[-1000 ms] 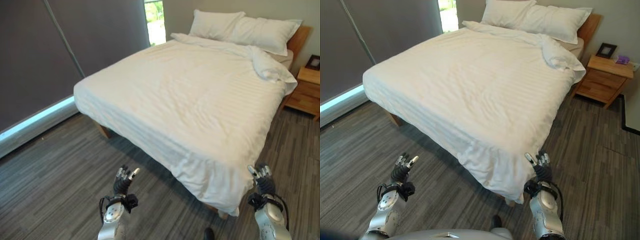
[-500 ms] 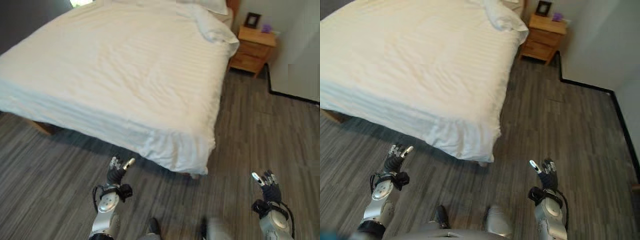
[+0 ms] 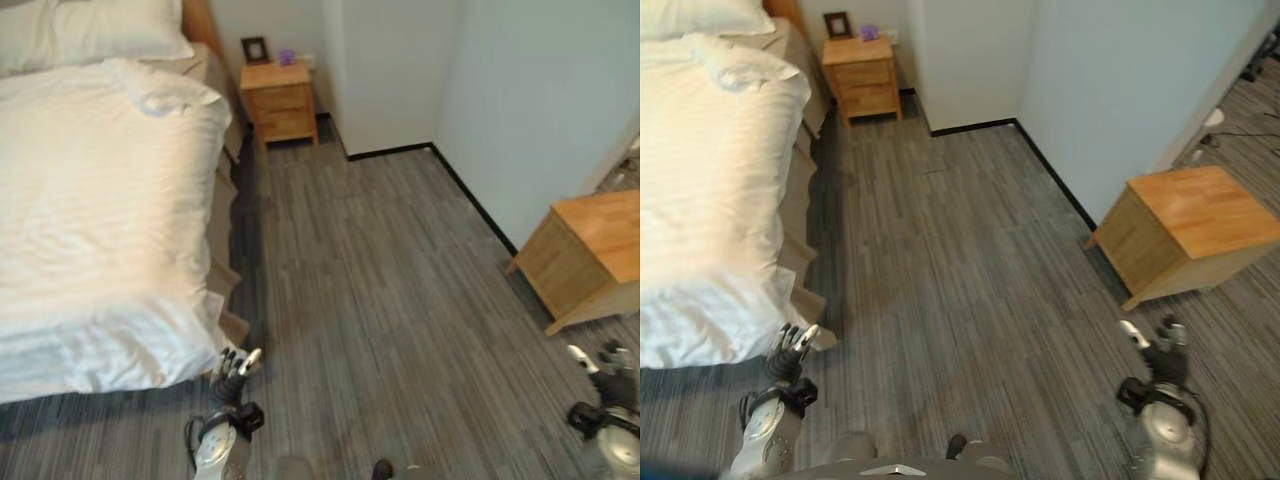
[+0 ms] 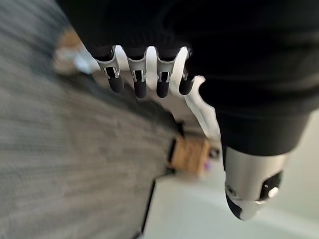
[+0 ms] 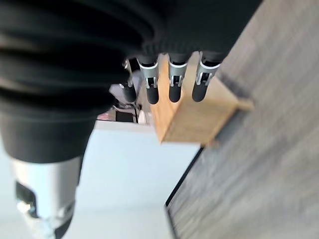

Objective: Making the bed.

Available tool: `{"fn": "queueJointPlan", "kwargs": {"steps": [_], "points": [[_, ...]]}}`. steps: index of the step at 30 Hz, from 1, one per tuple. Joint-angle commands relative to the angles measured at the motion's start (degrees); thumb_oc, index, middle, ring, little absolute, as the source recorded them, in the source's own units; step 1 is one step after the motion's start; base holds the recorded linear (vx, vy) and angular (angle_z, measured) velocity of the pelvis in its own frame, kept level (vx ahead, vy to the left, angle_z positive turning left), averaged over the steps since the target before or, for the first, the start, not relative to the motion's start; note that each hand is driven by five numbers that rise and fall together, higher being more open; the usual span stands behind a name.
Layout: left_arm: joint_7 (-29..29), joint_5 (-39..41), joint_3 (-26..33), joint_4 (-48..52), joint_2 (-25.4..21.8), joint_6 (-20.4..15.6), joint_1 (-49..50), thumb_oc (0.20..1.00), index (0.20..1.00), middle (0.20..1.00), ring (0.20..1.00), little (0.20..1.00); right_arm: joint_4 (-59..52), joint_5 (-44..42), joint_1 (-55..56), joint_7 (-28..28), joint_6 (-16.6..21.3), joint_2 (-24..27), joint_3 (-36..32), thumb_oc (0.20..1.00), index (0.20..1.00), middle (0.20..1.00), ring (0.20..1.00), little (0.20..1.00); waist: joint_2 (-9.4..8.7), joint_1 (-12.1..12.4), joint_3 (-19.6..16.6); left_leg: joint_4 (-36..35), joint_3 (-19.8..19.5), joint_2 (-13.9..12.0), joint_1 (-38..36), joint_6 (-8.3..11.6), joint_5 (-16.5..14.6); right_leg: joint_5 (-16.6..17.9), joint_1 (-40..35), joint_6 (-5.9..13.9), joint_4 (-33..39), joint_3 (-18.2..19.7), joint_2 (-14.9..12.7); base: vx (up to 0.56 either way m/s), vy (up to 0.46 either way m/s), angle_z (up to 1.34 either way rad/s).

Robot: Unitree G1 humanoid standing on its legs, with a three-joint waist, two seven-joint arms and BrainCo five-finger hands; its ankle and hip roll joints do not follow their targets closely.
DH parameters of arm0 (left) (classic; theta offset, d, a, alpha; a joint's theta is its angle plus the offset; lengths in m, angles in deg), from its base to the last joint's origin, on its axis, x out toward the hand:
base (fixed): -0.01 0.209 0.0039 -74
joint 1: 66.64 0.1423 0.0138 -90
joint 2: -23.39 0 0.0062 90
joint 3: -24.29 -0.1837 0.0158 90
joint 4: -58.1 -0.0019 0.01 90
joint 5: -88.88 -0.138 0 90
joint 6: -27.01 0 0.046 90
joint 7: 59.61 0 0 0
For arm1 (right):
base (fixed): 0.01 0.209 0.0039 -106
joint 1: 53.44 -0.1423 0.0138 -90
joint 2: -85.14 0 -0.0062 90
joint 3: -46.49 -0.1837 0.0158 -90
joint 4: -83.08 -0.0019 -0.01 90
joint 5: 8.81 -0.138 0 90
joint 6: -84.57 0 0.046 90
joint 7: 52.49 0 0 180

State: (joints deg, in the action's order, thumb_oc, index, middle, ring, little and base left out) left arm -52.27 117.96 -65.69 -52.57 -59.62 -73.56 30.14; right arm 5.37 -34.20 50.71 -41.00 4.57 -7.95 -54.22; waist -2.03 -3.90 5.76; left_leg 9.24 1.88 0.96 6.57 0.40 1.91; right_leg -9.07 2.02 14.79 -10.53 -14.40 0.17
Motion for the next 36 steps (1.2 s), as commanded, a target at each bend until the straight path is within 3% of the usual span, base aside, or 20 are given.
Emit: {"fn": "queueJointPlan", "kwargs": {"steps": [1, 7, 12, 13, 20, 22, 24, 31, 36], "points": [[-3.18, 0.19, -1.38, 5.39, -4.75, -0.57, -0.26, 1.000, 1.000, 1.000, 1.000, 1.000, -1.10, -2.02, -5.60, -1.08, 2.78, 0.12, 2.33, 1.000, 1.000, 1.000, 1.000, 1.000, -1.27, 2.12, -0.12, -11.10, 0.63, -3.60, -7.50, 2.37, -0.82, 8.26, -5.74, -8.12, 11.89, 6.62, -7.12, -0.02, 0.084, 0.32], [-4.49, -1.04, -3.36, 5.24, -4.95, 0.23, 0.49, 1.000, 1.000, 1.000, 1.000, 1.000, -2.36, -6.10, -5.22, -4.69, 1.69, -2.04, 6.34, 1.000, 1.000, 1.000, 1.000, 1.000, -1.21, 2.52, -0.74, -11.95, 0.13, -2.21, -9.10, 0.97, -1.45, 9.46, -5.32, -7.14, 10.73, 7.98, -8.34, -0.05, 0.092, 0.19], [-4.53, -1.95, -3.51, 3.98, -4.84, 0.71, 0.19, 1.000, 1.000, 1.000, 1.000, 1.000, -1.02, -5.13, -4.66, -4.23, 0.85, -2.54, 6.16, 1.000, 1.000, 1.000, 1.000, 1.000, -1.46, 2.59, -2.34, -12.93, 0.91, -1.60, -11.44, 0.25, -1.93, 9.58, -6.44, -6.78, 10.87, 8.46, -8.68, -0.01, 0.052, -0.05], [-4.97, -14.83, -7.09, 5.75, -9.50, 7.65, -6.92, 1.000, 1.000, 1.000, 1.000, 1.000, 3.49, -16.37, -1.35, -3.35, -1.80, -0.54, 5.74, 1.000, 1.000, 1.000, 1.000, 1.000, 2.22, 0.22, -3.71, -13.60, 6.16, -5.98, -15.74, 3.63, -0.83, 9.34, -8.72, -7.86, 11.24, -0.04, -7.45, 0.00, 0.023, -0.16], [-5.65, -13.32, -5.75, 6.41, -9.19, 7.91, -5.47, 1.000, 1.000, 1.000, 1.000, 1.000, 5.03, -17.15, -1.52, -4.83, -2.78, -1.39, 5.52, 1.000, 1.000, 1.000, 1.000, 1.000, 1.04, 0.53, -4.78, -14.24, 6.08, -3.82, -15.84, 1.95, -2.01, 10.31, -7.92, -6.81, 10.74, 1.78, -8.95, -0.02, 0.099, 0.05], [-4.82, -12.68, -2.61, 7.87, -10.06, 7.16, -4.45, 1.000, 1.000, 1.000, 1.000, 1.000, 6.38, -14.88, -3.11, -6.01, -4.20, 0.29, 6.46, 1.000, 1.000, 1.000, 1.000, 1.000, 0.02, 1.91, -5.28, -14.24, 6.00, -3.25, -15.85, 1.51, -2.28, 10.72, -7.83, -6.36, 10.64, 1.77, -9.48, -0.03, 0.072, -0.09], [-2.75, -11.48, 4.12, 8.27, -11.84, 6.16, -2.80, 1.000, 1.000, 1.000, 1.000, 1.000, 5.63, -9.27, -6.66, -8.41, -5.28, 4.75, 7.90, 1.000, 1.000, 1.000, 1.000, 1.000, -1.34, 4.72, -5.79, -14.24, 4.90, -2.71, -15.95, 1.14, -2.50, 10.90, -8.46, -5.92, 10.72, 0.80, -10.08, -0.01, 0.058, -0.02], [-0.88, -12.81, 12.03, 8.40, -14.12, 5.05, 0.30, 1.000, 1.000, 1.000, 1.000, 1.000, 0.41, -1.49, -12.46, -14.43, -6.72, 9.96, 15.18, 1.000, 1.000, 1.000, 1.000, 1.000, -2.76, 9.16, -5.08, -13.87, 2.35, -1.79, -15.87, 0.66, -2.70, 10.49, -9.88, -5.46, 9.90, -1.41, -11.59, 0.00, 0.042, 0.24], [-0.39, -12.43, 13.93, 6.59, -12.08, 5.17, 3.06, 1.000, 1.000, 1.000, 1.000, 1.000, -2.00, -1.61, -10.60, -14.84, -6.74, 9.22, 14.60, 1.000, 1.000, 1.000, 1.000, 1.000, -2.89, 9.60, -3.97, -13.52, 1.26, -1.56, -15.34, 0.44, -2.71, 10.10, -10.01, -5.55, 9.43, -1.79, -12.03, 0.01, 0.024, 0.23]]}}
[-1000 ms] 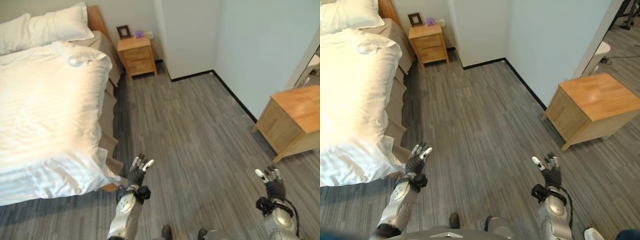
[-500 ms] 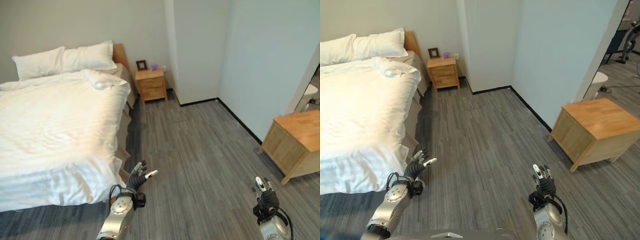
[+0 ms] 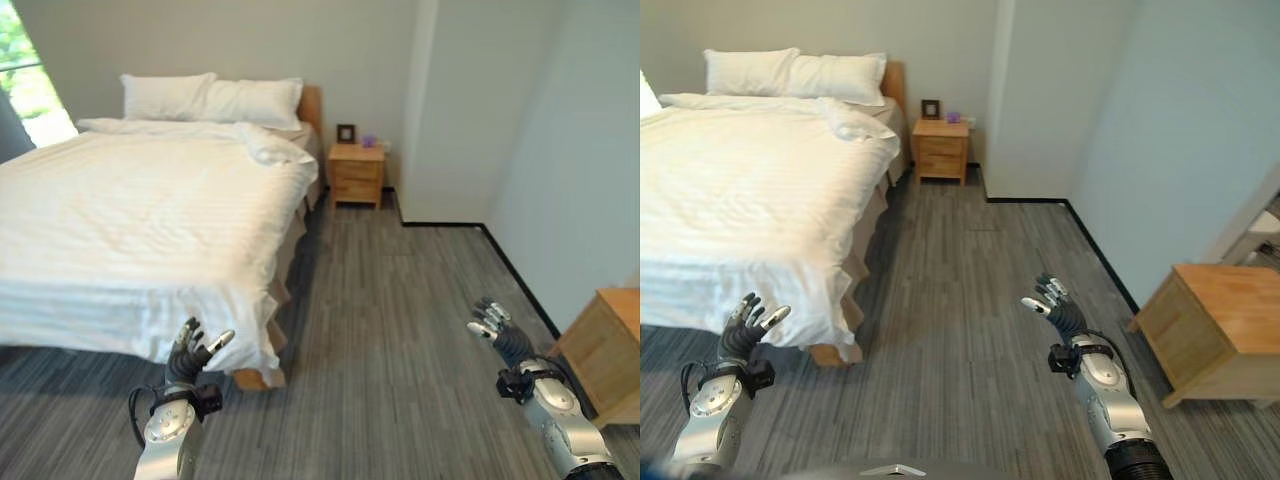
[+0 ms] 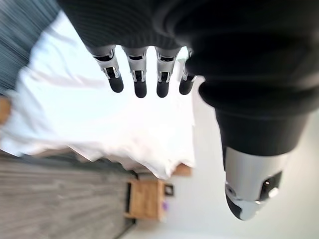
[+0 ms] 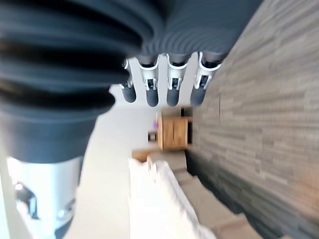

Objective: Making the bed.

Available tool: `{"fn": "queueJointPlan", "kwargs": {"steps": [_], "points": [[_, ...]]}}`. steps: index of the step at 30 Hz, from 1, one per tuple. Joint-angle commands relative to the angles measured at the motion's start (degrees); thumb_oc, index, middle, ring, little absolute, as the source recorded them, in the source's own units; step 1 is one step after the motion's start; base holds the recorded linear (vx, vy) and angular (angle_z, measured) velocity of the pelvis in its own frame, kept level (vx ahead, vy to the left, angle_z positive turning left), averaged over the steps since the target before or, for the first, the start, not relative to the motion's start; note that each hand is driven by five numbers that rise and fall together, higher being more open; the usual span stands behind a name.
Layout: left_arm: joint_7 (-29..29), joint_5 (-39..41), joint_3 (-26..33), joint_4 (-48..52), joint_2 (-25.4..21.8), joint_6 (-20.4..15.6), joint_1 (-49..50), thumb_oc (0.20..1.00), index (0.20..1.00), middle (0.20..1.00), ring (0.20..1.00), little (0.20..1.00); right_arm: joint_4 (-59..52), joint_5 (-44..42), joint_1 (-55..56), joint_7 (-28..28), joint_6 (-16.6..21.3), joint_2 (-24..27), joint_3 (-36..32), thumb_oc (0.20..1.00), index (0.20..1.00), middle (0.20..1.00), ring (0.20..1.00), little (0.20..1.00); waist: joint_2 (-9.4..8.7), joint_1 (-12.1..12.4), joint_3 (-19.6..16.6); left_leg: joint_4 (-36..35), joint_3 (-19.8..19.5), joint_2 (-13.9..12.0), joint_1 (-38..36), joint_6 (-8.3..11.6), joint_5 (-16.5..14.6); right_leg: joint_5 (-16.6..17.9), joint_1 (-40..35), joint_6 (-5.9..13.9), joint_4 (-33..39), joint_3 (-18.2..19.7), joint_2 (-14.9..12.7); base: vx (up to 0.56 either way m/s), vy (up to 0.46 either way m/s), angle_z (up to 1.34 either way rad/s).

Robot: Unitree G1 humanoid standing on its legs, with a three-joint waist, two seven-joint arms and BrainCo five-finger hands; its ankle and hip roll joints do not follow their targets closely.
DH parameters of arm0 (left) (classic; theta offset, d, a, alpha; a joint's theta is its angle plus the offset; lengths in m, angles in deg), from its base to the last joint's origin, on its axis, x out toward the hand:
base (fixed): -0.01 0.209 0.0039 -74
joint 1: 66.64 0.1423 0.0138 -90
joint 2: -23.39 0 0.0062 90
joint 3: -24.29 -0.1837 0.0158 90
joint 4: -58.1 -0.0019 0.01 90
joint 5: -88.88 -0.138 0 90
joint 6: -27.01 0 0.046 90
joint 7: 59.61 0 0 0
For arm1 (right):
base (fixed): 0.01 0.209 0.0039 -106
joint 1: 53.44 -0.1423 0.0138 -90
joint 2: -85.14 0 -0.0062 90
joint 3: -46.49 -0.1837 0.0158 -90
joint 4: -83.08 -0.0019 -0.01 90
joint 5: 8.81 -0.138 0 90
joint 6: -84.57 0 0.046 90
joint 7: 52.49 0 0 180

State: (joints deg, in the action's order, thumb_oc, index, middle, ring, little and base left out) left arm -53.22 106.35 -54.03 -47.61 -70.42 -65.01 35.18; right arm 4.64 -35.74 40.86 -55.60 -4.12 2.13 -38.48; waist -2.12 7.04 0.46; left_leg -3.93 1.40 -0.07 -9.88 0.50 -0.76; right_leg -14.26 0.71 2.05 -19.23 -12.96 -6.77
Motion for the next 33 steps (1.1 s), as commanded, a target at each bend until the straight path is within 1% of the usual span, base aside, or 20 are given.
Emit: {"fn": "queueJointPlan", "kwargs": {"steps": [1, 4, 11, 14, 16, 17, 19, 20, 21, 22, 23, 24, 25, 26, 27, 28, 30, 31, 32, 33], "points": [[0.61, -0.33, 2.41, 1.15, -0.96, -3.40, -1.65, 1.000, 1.000, 1.000, 1.000, 1.000, -1.22, 0.22, -0.25, -0.22, 1.91, -1.10, -1.31, 1.000, 1.000, 1.000, 1.000, 1.000, -2.80, -1.38, 1.59, -0.26, 1.70, -0.55, 1.17, 0.27, -0.05, 15.21, -8.63, 7.13, 17.97, -3.28, -5.13, 0.02, 0.017, 0.17], [0.50, 0.77, 2.19, 1.52, 0.33, -3.63, -0.70, 1.000, 1.000, 1.000, 1.000, 1.000, -1.79, 3.37, 1.63, 0.35, 2.12, -1.56, -2.21, 1.000, 1.000, 1.000, 1.000, 1.000, -2.91, -1.87, 2.62, 0.02, 1.92, -0.47, 1.44, -0.07, -0.38, 15.23, -8.12, 7.11, 17.81, -2.80, -5.07, 0.03, 0.019, 0.04], [1.37, 3.16, 0.65, 2.12, 0.22, -5.20, -3.12, 1.000, 1.000, 1.000, 1.000, 1.000, -0.09, 4.66, 2.44, 1.93, 3.34, -2.65, -3.41, 1.000, 1.000, 1.000, 1.000, 1.000, -2.57, -3.37, 3.61, 0.55, 3.19, 0.11, 2.24, -0.99, -1.43, 15.49, -5.97, 7.81, 16.58, -0.39, -5.65, 0.04, 0.050, -0.19], [2.32, 3.99, 0.60, 1.43, -0.57, -5.41, -4.85, 1.000, 1.000, 1.000, 1.000, 1.000, 0.92, 5.86, 2.16, 2.92, 3.56, -2.32, -4.04, 1.000, 1.000, 1.000, 1.000, 1.000, -2.05, -4.12, 5.30, 1.85, 2.51, 0.82, 2.83, -2.25, -2.50, 16.01, -2.55, 8.17, 8.73, 1.65, -7.40, 0.04, 0.139, -0.16], [2.46, 4.01, 0.43, 1.13, -0.77, -5.28, -4.93, 1.000, 1.000, 1.000, 1.000, 1.000, 1.03, 5.86, 2.32, 3.12, 3.64, -2.46, -4.02, 1.000, 1.000, 1.000, 1.000, 1.000, -1.76, -4.49, 6.28, 2.50, 1.82, 1.49, 2.54, -3.39, -3.19, 18.00, 0.34, 8.11, 0.56, 3.44, -8.18, 0.09, 0.200, -0.03], [2.64, 4.18, 0.37, 0.95, -1.00, -5.13, -5.11, 1.000, 1.000, 1.000, 1.000, 1.000, 0.98, 6.18, 2.19, 3.19, 3.83, -2.68, -3.52, 1.000, 1.000, 1.000, 1.000, 1.000, -1.09, -4.93, 8.10, 3.44, 1.60, 2.18, 1.53, -4.98, -4.20, 23.19, 4.16, 7.72, -8.79, 5.05, -9.32, 0.13, 0.255, -0.01], [2.60, 4.69, -0.22, 0.98, -1.16, -4.92, -5.54, 1.000, 1.000, 1.000, 1.000, 1.000, 0.77, 6.31, 1.77, 3.20, 3.67, -2.80, -2.57, 1.000, 1.000, 1.000, 1.000, 1.000, -0.28, -5.24, 9.27, 3.74, 1.40, 1.72, 0.52, -5.57, -5.38, 22.28, 7.85, 7.21, -13.92, 4.96, -8.84, 0.19, 0.157, -0.02], [2.78, 4.15, -0.77, 0.75, -1.56, -4.90, -6.10, 1.000, 1.000, 1.000, 1.000, 1.000, 0.79, 6.36, 1.61, 3.04, 3.64, -2.76, -2.33, 1.000, 1.000, 1.000, 1.000, 1.000, -0.20, -6.01, 9.68, 3.56, 1.25, 1.48, -0.19, -5.54, -6.03, 21.04, 10.46, 7.23, -14.54, 5.48, -6.86, 0.33, 0.005, -0.05], [2.81, 4.03, -1.96, 0.63, -2.01, -5.10, -7.26, 1.000, 1.000, 1.000, 1.000, 1.000, 0.87, 6.11, 1.66, 3.07, 3.70, -2.48, -2.35, 1.000, 1.000, 1.000, 1.000, 1.000, -0.37, -7.29, 9.91, 2.76, 0.75, 1.34, -1.81, -4.79, -7.05, 19.35, 14.45, 7.21, -10.63, 6.60, -4.16, 0.45, -0.049, -0.05], [2.76, 4.19, -2.48, 1.03, -1.91, -5.38, -7.78, 1.000, 1.000, 1.000, 1.000, 1.000, 1.26, 5.43, 1.90, 3.26, 4.03, -2.29, -2.83, 1.000, 1.000, 1.000, 1.000, 1.000, -0.16, -8.48, 10.27, 2.53, -0.31, 1.16, -3.71, -4.10, -8.53, 18.92, 15.45, 7.10, -4.90, 6.53, -2.36, 0.60, -0.136, 0.00], [3.24, 4.88, -3.61, -0.34, -1.75, -5.72, -9.52, 1.000, 1.000, 1.000, 1.000, 1.000, 1.82, 4.93, 1.91, 3.97, 4.32, -1.90, -3.10, 1.000, 1.000, 1.000, 1.000, 1.000, -0.89, -10.44, 10.38, 1.55, -2.27, 1.37, -6.28, -2.73, -9.86, 20.30, 16.71, 7.83, 5.63, 7.38, -1.12, 0.44, -0.108, 0.16], [3.23, 4.91, -3.66, -0.51, -1.75, -5.80, -9.66, 1.000, 1.000, 1.000, 1.000, 1.000, 1.87, 4.92, 1.85, 3.98, 4.35, -1.87, -3.12, 1.000, 1.000, 1.000, 1.000, 1.000, -0.50, -10.58, 10.56, 1.43, -2.40, 0.92, -6.57, -2.66, -9.98, 20.49, 16.06, 7.80, 6.28, 6.98, -0.79, 0.45, -0.121, 0.65], [3.53, 4.90, -4.25, -1.24, -1.70, -5.82, -10.73, 1.000, 1.000, 1.000, 1.000, 1.000, 2.21, 4.38, 1.76, 4.35, 4.60, -1.90, -3.41, 1.000, 1.000, 1.000, 1.000, 1.000, -1.25, -12.02, 10.50, 1.03, -3.50, 1.29, -8.25, -2.21, -10.75, 22.15, 18.05, 8.37, 13.06, 7.84, 0.46, 0.35, -0.079, 1.08], [3.49, 5.05, -4.97, -1.45, -1.82, -5.86, -11.16, 1.000, 1.000, 1.000, 1.000, 1.000, 1.87, 4.35, 2.08, 4.59, 4.47, -1.74, -3.50, 1.000, 1.000, 1.000, 1.000, 1.000, -0.50, -13.23, 10.49, 0.25, -4.28, 0.19, -9.89, -1.30, -11.40, 23.82, 16.99, 8.93, 18.26, 7.52, 2.06, 0.50, -0.119, 1.06], [3.57, 5.03, -5.45, -1.51, -1.87, -5.89, -11.84, 1.000, 1.000, 1.000, 1.000, 1.000, 1.86, 4.30, 2.15, 4.74, 4.41, -1.77, -3.71, 1.000, 1.000, 1.000, 1.000, 1.000, -0.74, -13.97, 10.20, 0.06, -5.00, 0.14, -10.99, -0.99, -11.78, 24.91, 17.92, 9.31, 20.41, 8.19, 2.40, 0.71, -0.178, 0.57], [3.54, 6.09, -6.41, -1.74, -1.26, -6.03, -12.37, 1.000, 1.000, 1.000, 1.000, 1.000, 1.63, 4.58, 2.30, 4.94, 4.15, -1.39, -3.94, 1.000, 1.000, 1.000, 1.000, 1.000, -0.38, -15.07, 9.30, 1.14, -6.10, -0.59, -13.86, 0.02, -12.28, 26.71, 18.05, 9.25, 20.53, 5.36, 2.45, 0.71, -0.195, 0.07], [3.08, 7.11, -6.82, -1.67, -0.01, -6.29, -12.15, 1.000, 1.000, 1.000, 1.000, 1.000, 2.11, 4.46, 1.94, 4.65, 4.34, -0.89, -4.19, 1.000, 1.000, 1.000, 1.000, 1.000, 0.27, -15.30, 7.81, 5.99, -5.91, -1.95, -13.77, 1.72, -9.63, 26.76, 15.91, 7.41, 19.16, 2.97, 2.24, 0.63, -0.202, 0.46], [3.29, 7.22, -7.21, -2.18, 0.57, -6.22, -12.04, 1.000, 1.000, 1.000, 1.000, 1.000, 2.84, 4.33, 1.47, 4.82, 4.53, -0.57, -4.01, 1.000, 1.000, 1.000, 1.000, 1.000, 1.26, -15.20, 7.18, 11.53, -4.67, -3.35, -13.25, 3.53, -5.90, 25.13, 14.71, 6.03, 17.14, 1.67, 3.72, 0.55, -0.217, 0.66], [3.16, 8.49, -7.68, -2.64, 1.20, -6.23, -12.06, 1.000, 1.000, 1.000, 1.000, 1.000, 3.81, 3.73, 1.08, 5.19, 4.62, -0.10, -3.95, 1.000, 1.000, 1.000, 1.000, 1.000, 1.62, -15.52, 6.79, 18.41, -4.17, -3.62, -10.94, 5.19, 0.39, 24.13, 13.07, 4.93, 16.41, 1.13, 4.20, 0.53, -0.263, 0.25], [3.00, 10.47, -7.73, -2.51, 1.70, -6.33, -12.21, 1.000, 1.000, 1.000, 1.000, 1.000, 3.69, 2.75, 0.67, 5.33, 4.86, 0.11, -4.13, 1.000, 1.000, 1.000, 1.000, 1.000, 1.16, -15.26, 6.97, 29.58, -2.81, -3.90, -6.59, 6.60, 5.19, 22.70, 11.12, 3.59, 15.96, 0.38, 3.78, 0.47, -0.310, 0.11]]}}
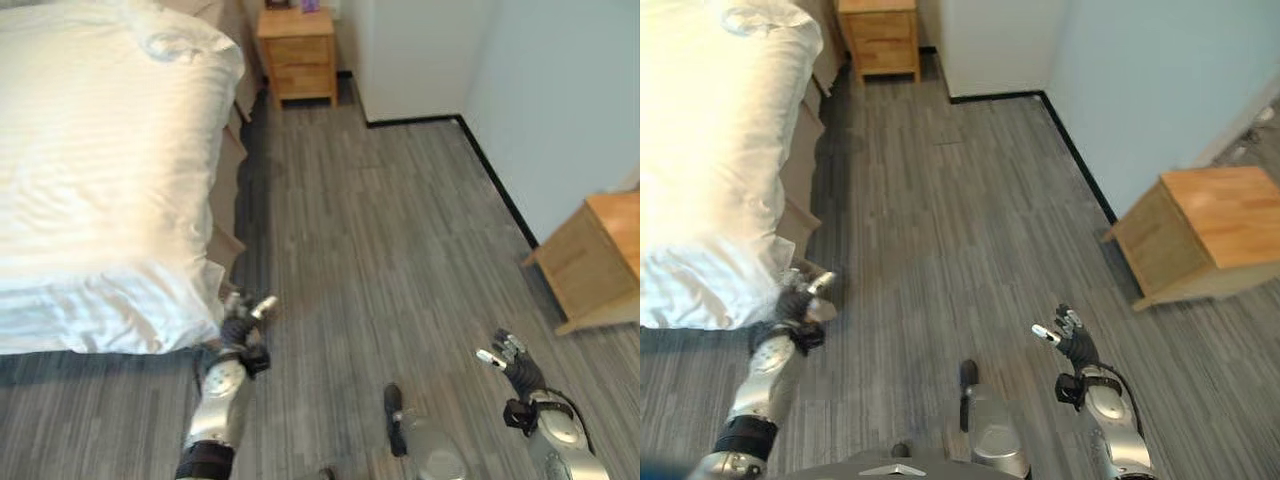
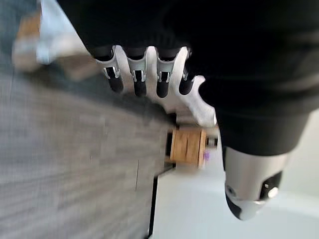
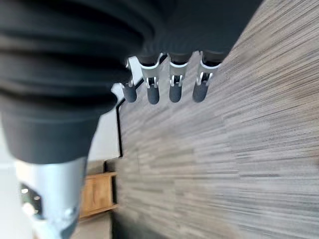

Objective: Making the bed.

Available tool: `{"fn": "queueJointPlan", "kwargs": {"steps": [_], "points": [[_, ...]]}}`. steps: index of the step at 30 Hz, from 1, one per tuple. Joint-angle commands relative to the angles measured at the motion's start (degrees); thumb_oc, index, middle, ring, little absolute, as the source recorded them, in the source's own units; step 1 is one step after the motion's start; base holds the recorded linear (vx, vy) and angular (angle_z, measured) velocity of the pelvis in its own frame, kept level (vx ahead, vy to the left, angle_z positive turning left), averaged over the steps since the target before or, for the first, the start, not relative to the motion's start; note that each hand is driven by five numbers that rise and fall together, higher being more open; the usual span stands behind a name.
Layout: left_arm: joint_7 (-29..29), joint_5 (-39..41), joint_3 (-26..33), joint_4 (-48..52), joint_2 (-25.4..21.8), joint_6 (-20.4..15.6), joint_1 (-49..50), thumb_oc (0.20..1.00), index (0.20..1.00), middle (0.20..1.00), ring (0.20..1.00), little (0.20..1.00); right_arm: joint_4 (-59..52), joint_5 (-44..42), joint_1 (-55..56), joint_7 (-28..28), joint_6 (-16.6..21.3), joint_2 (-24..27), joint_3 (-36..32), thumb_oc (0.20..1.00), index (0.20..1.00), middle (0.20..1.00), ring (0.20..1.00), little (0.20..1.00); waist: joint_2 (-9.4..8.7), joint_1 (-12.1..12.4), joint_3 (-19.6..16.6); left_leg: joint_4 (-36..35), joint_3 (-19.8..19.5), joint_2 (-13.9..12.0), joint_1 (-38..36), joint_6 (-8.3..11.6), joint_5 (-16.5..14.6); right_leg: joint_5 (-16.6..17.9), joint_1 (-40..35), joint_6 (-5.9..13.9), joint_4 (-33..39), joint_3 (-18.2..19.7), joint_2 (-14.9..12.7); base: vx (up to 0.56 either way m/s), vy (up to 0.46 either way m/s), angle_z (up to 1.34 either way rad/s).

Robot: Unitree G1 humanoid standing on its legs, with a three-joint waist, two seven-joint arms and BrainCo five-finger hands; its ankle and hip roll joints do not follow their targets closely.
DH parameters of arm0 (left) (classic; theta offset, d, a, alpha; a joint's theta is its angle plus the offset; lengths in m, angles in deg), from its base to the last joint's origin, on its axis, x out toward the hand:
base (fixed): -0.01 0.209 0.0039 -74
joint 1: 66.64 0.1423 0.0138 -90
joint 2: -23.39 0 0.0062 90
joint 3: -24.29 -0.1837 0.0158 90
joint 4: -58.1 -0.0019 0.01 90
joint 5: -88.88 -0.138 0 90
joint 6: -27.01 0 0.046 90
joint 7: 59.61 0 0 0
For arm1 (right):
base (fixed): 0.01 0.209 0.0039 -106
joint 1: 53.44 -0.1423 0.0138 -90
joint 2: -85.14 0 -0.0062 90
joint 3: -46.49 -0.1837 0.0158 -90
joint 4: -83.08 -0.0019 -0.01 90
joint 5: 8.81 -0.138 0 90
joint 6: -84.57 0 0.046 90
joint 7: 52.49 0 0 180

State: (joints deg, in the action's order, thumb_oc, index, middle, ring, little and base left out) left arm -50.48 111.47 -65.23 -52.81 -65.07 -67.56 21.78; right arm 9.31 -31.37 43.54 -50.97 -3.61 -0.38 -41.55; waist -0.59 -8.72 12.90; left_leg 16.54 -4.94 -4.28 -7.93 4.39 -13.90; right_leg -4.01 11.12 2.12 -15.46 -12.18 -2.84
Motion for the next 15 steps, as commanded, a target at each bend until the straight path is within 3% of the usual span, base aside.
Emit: {"fn": "queueJointPlan", "kwargs": {"steps": [1, 2, 3, 5, 7, 8, 10, 12, 15], "points": [[-0.19, 8.18, 3.15, 3.22, -2.82, -4.00, 0.63, 1.000, 1.000, 1.000, 1.000, 1.000, -1.30, -3.59, -2.80, 1.38, 4.94, 3.03, -1.24, 1.000, 1.000, 1.000, 1.000, 1.000, -1.00, 1.34, -4.39, 17.27, 5.11, -0.33, -2.30, 3.09, 21.19, 10.79, -2.11, 1.98, 12.23, -0.77, -0.33, 0.45, -0.394, 0.15], [-0.47, 9.66, 2.75, 3.15, -2.63, -4.54, -0.25, 1.000, 1.000, 1.000, 1.000, 1.000, -0.88, -5.23, -3.82, 1.85, 5.71, 3.06, -1.44, 1.000, 1.000, 1.000, 1.000, 1.000, -2.12, 2.04, -3.06, 25.65, 7.89, -1.47, 1.67, 2.42, 21.71, 9.40, -4.40, 0.60, 12.44, -0.91, -0.46, 0.49, -0.472, 0.11], [0.93, 10.25, 1.57, 2.48, -2.69, -4.74, -2.32, 1.000, 1.000, 1.000, 1.000, 1.000, 1.15, -5.05, -5.45, 4.07, 6.17, 3.74, -1.46, 1.000, 1.000, 1.000, 1.000, 1.000, -3.34, 4.19, -0.49, 28.99, 11.44, -2.44, 8.37, 0.65, 18.80, 6.72, -8.37, -0.18, 13.11, -0.06, -0.32, 0.50, -0.419, 0.05], [1.44, 12.25, 0.68, 0.80, -1.98, -4.89, -4.19, 1.000, 1.000, 1.000, 1.000, 1.000, 1.37, -4.87, -6.58, 5.76, 6.56, 4.15, -1.90, 1.000, 1.000, 1.000, 1.000, 1.000, -4.18, 5.64, 0.84, 27.39, 14.79, -4.59, 16.05, -0.18, 16.57, 4.85, -12.34, -0.47, 14.05, 0.48, -1.17, 0.47, -0.227, -0.08], [1.74, 12.19, -0.56, -1.43, -1.75, -5.37, -5.46, 1.000, 1.000, 1.000, 1.000, 1.000, 1.36, -5.09, -7.00, 6.28, 7.15, 4.12, -2.32, 1.000, 1.000, 1.000, 1.000, 1.000, -3.84, 6.44, 1.48, 19.70, 15.27, -4.68, 19.86, -0.05, 16.03, 3.51, -15.05, 0.08, 14.58, 0.95, -1.78, 0.35, -0.058, 0.05], [1.74, 12.19, -0.56, -1.46, -1.77, -5.38, -5.50, 1.000, 1.000, 1.000, 1.000, 1.000, 1.36, -5.09, -7.03, 6.28, 7.15, 4.10, -2.34, 1.000, 1.000, 1.000, 1.000, 1.000, -4.09, 6.36, 1.32, 19.23, 15.37, -4.36, 19.90, -0.14, 16.42, 3.62, -14.86, 0.12, 14.63, 0.92, -2.07, 0.38, 0.001, 0.19], [2.02, 11.91, -1.38, -3.13, -1.27, -5.61, -6.39, 1.000, 1.000, 1.000, 1.000, 1.000, 2.31, -2.90, -7.12, 6.57, 7.45, 5.07, -1.84, 1.000, 1.000, 1.000, 1.000, 1.000, -2.99, 7.43, 1.30, 0.93, 15.57, -1.74, 22.48, -0.18, 18.88, 1.80, -17.71, 1.14, 16.16, 1.43, -1.35, 0.51, 0.054, 0.28], [2.29, 11.82, -1.30, -3.02, -1.11, -5.95, -5.91, 1.000, 1.000, 1.000, 1.000, 1.000, 2.76, -1.80, -7.67, 6.88, 7.50, 5.28, -0.98, 1.000, 1.000, 1.000, 1.000, 1.000, -2.40, 9.53, 0.65, -11.73, 12.43, 0.66, 23.23, 0.40, 23.42, 0.59, -21.35, 1.87, 17.87, 2.86, -0.13, 0.46, 0.037, -0.29], [3.04, 11.49, -0.21, -2.94, -1.15, -6.22, -5.00, 1.000, 1.000, 1.000, 1.000, 1.000, 3.36, -1.04, -8.19, 6.76, 7.38, 4.78, -0.40, 1.000, 1.000, 1.000, 1.000, 1.000, -2.68, 11.53, -0.74, -19.33, 11.35, 0.63, 24.19, 1.60, 27.05, -1.07, -26.23, 2.75, 19.56, 5.30, 0.14, 0.68, 0.026, -0.37]]}}
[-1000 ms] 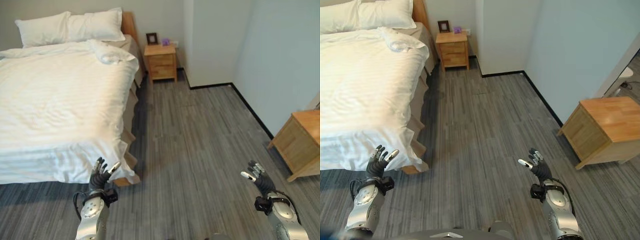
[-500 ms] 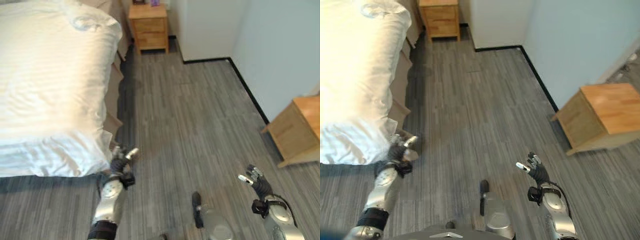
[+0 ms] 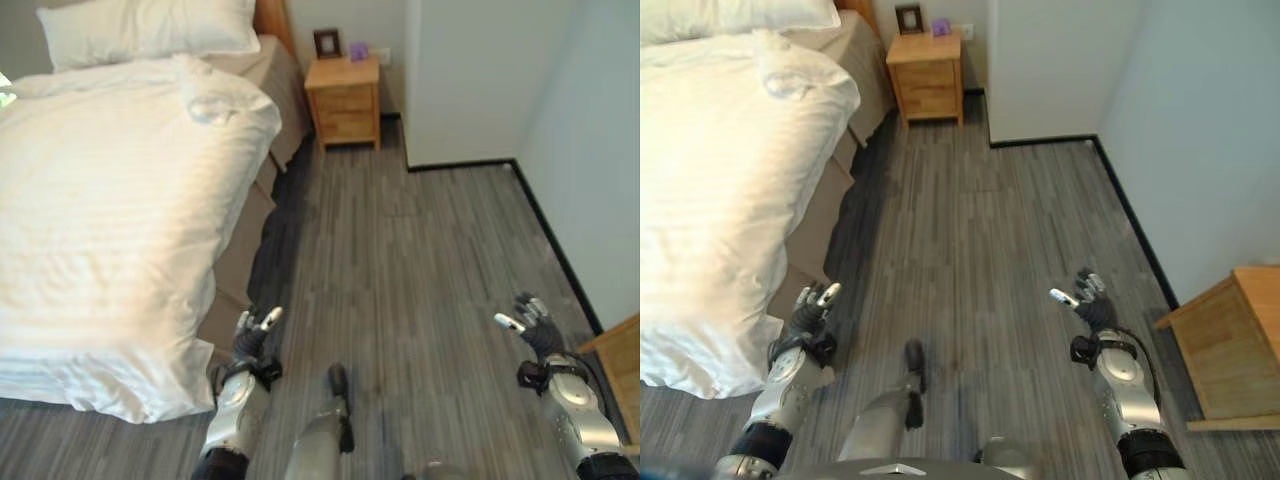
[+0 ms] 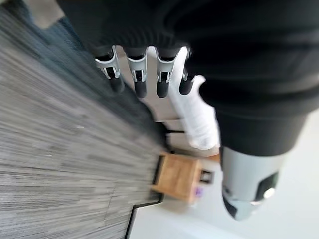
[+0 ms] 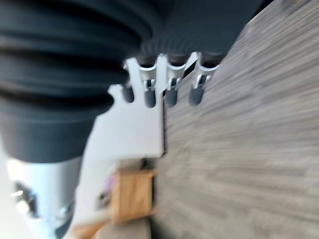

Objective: Making the bed.

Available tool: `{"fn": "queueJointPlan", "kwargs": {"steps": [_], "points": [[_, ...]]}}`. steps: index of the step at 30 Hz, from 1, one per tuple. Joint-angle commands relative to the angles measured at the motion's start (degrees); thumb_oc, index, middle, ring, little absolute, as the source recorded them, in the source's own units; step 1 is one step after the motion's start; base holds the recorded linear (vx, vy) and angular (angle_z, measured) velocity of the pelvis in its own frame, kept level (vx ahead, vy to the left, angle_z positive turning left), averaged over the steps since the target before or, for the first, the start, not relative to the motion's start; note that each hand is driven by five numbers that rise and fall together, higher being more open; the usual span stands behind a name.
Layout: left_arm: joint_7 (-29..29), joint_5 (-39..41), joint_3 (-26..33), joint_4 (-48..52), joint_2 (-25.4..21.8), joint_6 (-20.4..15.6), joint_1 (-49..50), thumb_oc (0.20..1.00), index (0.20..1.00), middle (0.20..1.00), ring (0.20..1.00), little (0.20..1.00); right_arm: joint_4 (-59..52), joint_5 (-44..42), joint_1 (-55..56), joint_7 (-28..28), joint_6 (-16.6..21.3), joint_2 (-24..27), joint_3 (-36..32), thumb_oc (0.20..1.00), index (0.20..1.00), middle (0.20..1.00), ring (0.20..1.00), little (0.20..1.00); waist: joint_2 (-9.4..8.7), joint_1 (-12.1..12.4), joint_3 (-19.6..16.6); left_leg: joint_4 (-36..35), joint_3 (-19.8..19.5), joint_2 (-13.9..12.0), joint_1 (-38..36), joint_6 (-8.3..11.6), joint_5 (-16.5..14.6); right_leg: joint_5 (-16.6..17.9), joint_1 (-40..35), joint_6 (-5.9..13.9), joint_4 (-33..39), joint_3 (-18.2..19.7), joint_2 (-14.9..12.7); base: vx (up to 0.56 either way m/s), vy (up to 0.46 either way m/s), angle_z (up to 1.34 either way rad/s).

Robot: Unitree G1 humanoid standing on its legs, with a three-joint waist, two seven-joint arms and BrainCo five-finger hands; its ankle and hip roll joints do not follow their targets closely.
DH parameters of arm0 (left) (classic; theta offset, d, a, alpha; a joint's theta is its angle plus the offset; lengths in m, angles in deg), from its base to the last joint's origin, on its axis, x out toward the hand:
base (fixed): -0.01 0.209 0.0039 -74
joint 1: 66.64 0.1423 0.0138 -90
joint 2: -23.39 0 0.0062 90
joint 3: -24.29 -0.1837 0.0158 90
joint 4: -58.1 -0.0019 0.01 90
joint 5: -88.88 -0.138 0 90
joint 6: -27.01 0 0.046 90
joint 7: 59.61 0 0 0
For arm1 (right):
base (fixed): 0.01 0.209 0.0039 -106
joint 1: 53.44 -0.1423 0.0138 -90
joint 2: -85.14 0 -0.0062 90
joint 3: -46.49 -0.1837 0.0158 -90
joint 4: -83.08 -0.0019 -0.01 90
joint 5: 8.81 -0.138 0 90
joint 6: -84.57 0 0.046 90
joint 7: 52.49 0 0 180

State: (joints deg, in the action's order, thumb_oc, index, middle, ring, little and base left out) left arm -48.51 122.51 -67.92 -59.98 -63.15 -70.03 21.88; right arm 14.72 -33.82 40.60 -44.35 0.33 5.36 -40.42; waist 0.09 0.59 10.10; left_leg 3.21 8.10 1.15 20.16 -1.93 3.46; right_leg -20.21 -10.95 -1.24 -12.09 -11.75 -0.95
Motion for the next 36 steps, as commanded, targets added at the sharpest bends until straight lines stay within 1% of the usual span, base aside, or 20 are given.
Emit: {"fn": "queueJointPlan", "kwargs": {"steps": [1, 3, 5, 6, 8, 10, 11, 13, 15, 18, 19, 20, 22, 24, 26, 27, 28, 30, 34, 36], "points": [[1.21, 0.40, 3.29, 3.95, -3.18, -3.99, -4.64, 1.000, 1.000, 1.000, 1.000, 1.000, -1.72, 1.43, -5.72, -0.42, 3.45, -1.07, -1.29, 1.000, 1.000, 1.000, 1.000, 1.000, -3.67, 2.97, 1.47, -4.29, -0.93, -5.19, -3.17, 8.22, 10.52, 14.34, -6.27, 6.54, 16.51, 5.51, -1.86, 0.58, 0.074, -0.72], [1.35, 0.50, 3.94, 4.27, -3.43, -4.03, -3.82, 1.000, 1.000, 1.000, 1.000, 1.000, -2.29, 1.49, -5.79, -0.44, 3.40, -2.04, -0.84, 1.000, 1.000, 1.000, 1.000, 1.000, -3.82, 3.25, 0.06, -4.92, 1.02, -5.26, -4.88, 6.89, 10.31, 12.97, -7.13, 7.01, 16.15, 6.34, -2.59, 0.52, 0.124, -0.62], [1.89, 0.30, 4.33, 3.18, -4.27, -4.33, -4.29, 1.000, 1.000, 1.000, 1.000, 1.000, -1.47, 1.42, -6.47, -0.23, 3.64, -2.96, -0.40, 1.000, 1.000, 1.000, 1.000, 1.000, -5.74, 4.28, -1.09, -1.29, 1.98, -4.33, -4.59, 4.89, 7.85, 15.09, -6.51, 8.64, 12.06, 6.40, -5.21, 0.51, 0.136, -0.54], [2.12, 0.28, 4.41, 3.24, -4.91, -4.33, -4.63, 1.000, 1.000, 1.000, 1.000, 1.000, -1.46, 1.05, -7.03, 0.10, 3.77, -3.39, -0.12, 1.000, 1.000, 1.000, 1.000, 1.000, -6.85, 4.83, -0.98, 0.27, 2.82, -3.34, -4.94, 3.75, 5.79, 17.86, -5.32, 9.91, 7.66, 6.82, -6.89, 0.48, 0.156, -0.25], [2.13, 0.56, 4.32, 4.51, -5.72, -4.37, -4.81, 1.000, 1.000, 1.000, 1.000, 1.000, -1.96, -0.27, -7.70, -0.71, 3.95, -4.83, 1.05, 1.000, 1.000, 1.000, 1.000, 1.000, -7.69, 5.52, -0.06, 1.44, 4.10, -1.94, -7.27, 1.02, 2.21, 28.37, -0.28, 11.14, -7.69, 8.17, -8.59, 0.45, 0.210, 0.03], [2.04, 0.64, 4.18, 5.16, -5.92, -4.39, -5.04, 1.000, 1.000, 1.000, 1.000, 1.000, -2.03, 0.44, -7.80, -0.96, 3.74, -4.76, 1.38, 1.000, 1.000, 1.000, 1.000, 1.000, -6.93, 5.28, 0.55, 0.87, 3.86, -1.96, -9.29, 0.10, 1.10, 30.61, 3.79, 10.96, -13.62, 8.71, -8.38, 0.29, 0.178, -0.04], [2.09, 0.58, 4.51, 5.52, -6.49, -4.36, -5.48, 1.000, 1.000, 1.000, 1.000, 1.000, -2.18, 1.46, -8.23, -0.91, 3.59, -4.79, 1.81, 1.000, 1.000, 1.000, 1.000, 1.000, -6.59, 4.57, 1.55, 0.80, 4.17, -1.73, -11.27, -0.73, 0.00, 34.23, 6.02, 11.01, -17.95, 7.94, -9.62, 0.42, 0.227, -0.27], [2.89, -0.60, 3.86, 4.79, -7.28, -3.85, -6.60, 1.000, 1.000, 1.000, 1.000, 1.000, -1.70, 1.08, -8.59, -0.72, 2.90, -5.67, 2.39, 1.000, 1.000, 1.000, 1.000, 1.000, -4.29, 2.58, 3.21, -1.46, 2.79, -2.39, -17.37, -1.80, -2.13, 29.95, 13.68, 9.79, -24.09, 6.28, -9.52, 0.55, 0.220, -0.12], [2.81, -0.09, 3.42, 4.51, -7.47, -3.94, -7.58, 1.000, 1.000, 1.000, 1.000, 1.000, -1.68, 0.83, -8.20, -0.91, 2.61, -5.77, 1.97, 1.000, 1.000, 1.000, 1.000, 1.000, -3.89, 0.92, 4.07, -3.40, 1.00, -1.84, -21.48, -1.43, -3.28, 25.44, 17.14, 9.11, -21.42, 4.70, -10.09, 0.44, 0.030, -0.09], [2.65, -0.26, 2.68, 4.09, -7.57, -3.93, -8.57, 1.000, 1.000, 1.000, 1.000, 1.000, -2.41, 0.13, -6.89, -0.58, 3.02, -5.41, 0.34, 1.000, 1.000, 1.000, 1.000, 1.000, -3.34, -1.91, 4.29, -6.05, -1.51, -1.07, -25.60, 0.08, -4.95, 23.58, 22.59, 9.35, -11.10, 5.74, -7.33, 0.48, -0.051, 0.87], [2.53, -0.36, 2.23, 3.48, -7.44, -3.95, -8.93, 1.000, 1.000, 1.000, 1.000, 1.000, -2.18, -0.13, -6.36, -0.48, 3.09, -5.30, -0.04, 1.000, 1.000, 1.000, 1.000, 1.000, -3.38, -3.29, 4.42, -6.95, -2.88, -0.70, -27.78, 0.73, -6.24, 23.68, 22.62, 9.89, -3.59, 6.75, -6.21, 0.95, -0.182, 1.49], [1.86, -1.41, 1.93, 2.74, -7.20, -3.89, -10.20, 1.000, 1.000, 1.000, 1.000, 1.000, -2.05, -0.44, -5.65, -0.15, 3.44, -5.15, -1.26, 1.000, 1.000, 1.000, 1.000, 1.000, -3.92, -6.26, 3.74, -8.21, -5.53, -0.66, -31.68, 2.21, -9.30, 27.44, 22.89, 11.55, 13.76, 11.36, -4.47, 0.97, -0.215, 1.25], [1.25, -2.38, 1.29, 3.54, -7.36, -3.82, -10.08, 1.000, 1.000, 1.000, 1.000, 1.000, -2.82, 0.24, -4.79, -0.64, 3.09, -4.61, -1.71, 1.000, 1.000, 1.000, 1.000, 1.000, -3.59, -7.62, 2.77, -8.21, -6.58, -1.30, -34.73, 3.12, -10.93, 30.06, 24.33, 13.09, 15.25, 10.42, -4.69, 0.77, -0.199, 1.13], [-0.21, -1.44, 1.09, 3.76, -6.25, -3.58, -9.51, 1.000, 1.000, 1.000, 1.000, 1.000, -3.46, -0.32, -3.57, -1.48, 3.11, -4.84, -2.49, 1.000, 1.000, 1.000, 1.000, 1.000, -3.23, -8.83, 1.64, -7.46, -7.85, -2.74, -37.51, 4.01, -10.70, 29.52, 23.86, 11.68, 10.73, 11.18, -4.69, 0.62, -0.191, 0.38], [-0.77, 1.46, 0.51, 2.75, -3.58, -3.92, -10.00, 1.000, 1.000, 1.000, 1.000, 1.000, -3.30, -1.88, -3.40, -1.43, 3.76, -3.73, -3.23, 1.000, 1.000, 1.000, 1.000, 1.000, -1.39, -10.55, 0.80, 5.50, -7.68, -6.05, -35.06, 6.51, -4.74, 27.93, 21.99, 8.95, 8.12, 9.42, -3.31, 0.59, -0.276, 0.34], [-1.21, 2.63, 0.35, 3.06, -3.04, -4.11, -9.76, 1.000, 1.000, 1.000, 1.000, 1.000, -3.52, -2.77, -3.07, -1.67, 3.99, -3.76, -3.71, 1.000, 1.000, 1.000, 1.000, 1.000, -1.90, -10.40, 0.63, 10.54, -7.34, -5.92, -32.67, 6.78, -2.29, 27.33, 20.37, 8.17, 8.85, 8.96, -3.41, 0.58, -0.487, 0.10], [-1.62, 3.34, 0.60, 4.54, -2.56, -4.00, -9.27, 1.000, 1.000, 1.000, 1.000, 1.000, -4.76, -3.22, -1.98, -2.03, 4.90, -3.10, -4.23, 1.000, 1.000, 1.000, 1.000, 1.000, -3.69, -9.78, 1.27, 27.24, -4.46, -8.05, -26.02, 6.75, 1.17, 25.74, 15.52, 5.53, 10.41, 8.50, -3.09, 0.54, -0.481, 0.20], [-1.65, 4.51, 0.86, 5.05, -1.46, -3.80, -8.54, 1.000, 1.000, 1.000, 1.000, 1.000, -4.45, -2.10, -1.33, -1.41, 4.06, -2.04, -5.04, 1.000, 1.000, 1.000, 1.000, 1.000, -5.12, -7.18, 2.70, 30.56, -0.92, -6.54, -18.64, 5.67, -1.27, 23.38, 9.07, 4.75, 12.34, 9.00, -2.99, 0.61, -0.380, 0.08], [-2.27, 4.56, 0.46, 4.40, -0.46, -3.83, -7.74, 1.000, 1.000, 1.000, 1.000, 1.000, -5.05, -1.66, -0.34, -1.74, 4.25, -2.02, -5.76, 1.000, 1.000, 1.000, 1.000, 1.000, -5.55, -5.27, 1.77, 16.44, 5.00, -5.38, -12.22, 4.85, -2.50, 21.51, 3.93, 5.80, 14.68, 9.66, -3.68, 0.45, -0.051, -0.30], [-2.75, 3.45, 0.81, 4.55, -0.47, -3.72, -6.37, 1.000, 1.000, 1.000, 1.000, 1.000, -5.67, -0.45, 1.02, -2.50, 4.15, -2.39, -5.58, 1.000, 1.000, 1.000, 1.000, 1.000, -4.53, -4.33, 0.92, 5.57, 6.32, -4.40, -10.79, 5.19, 1.12, 20.27, 1.29, 6.06, 15.88, 9.92, -2.11, 0.43, 0.045, -0.27]]}}
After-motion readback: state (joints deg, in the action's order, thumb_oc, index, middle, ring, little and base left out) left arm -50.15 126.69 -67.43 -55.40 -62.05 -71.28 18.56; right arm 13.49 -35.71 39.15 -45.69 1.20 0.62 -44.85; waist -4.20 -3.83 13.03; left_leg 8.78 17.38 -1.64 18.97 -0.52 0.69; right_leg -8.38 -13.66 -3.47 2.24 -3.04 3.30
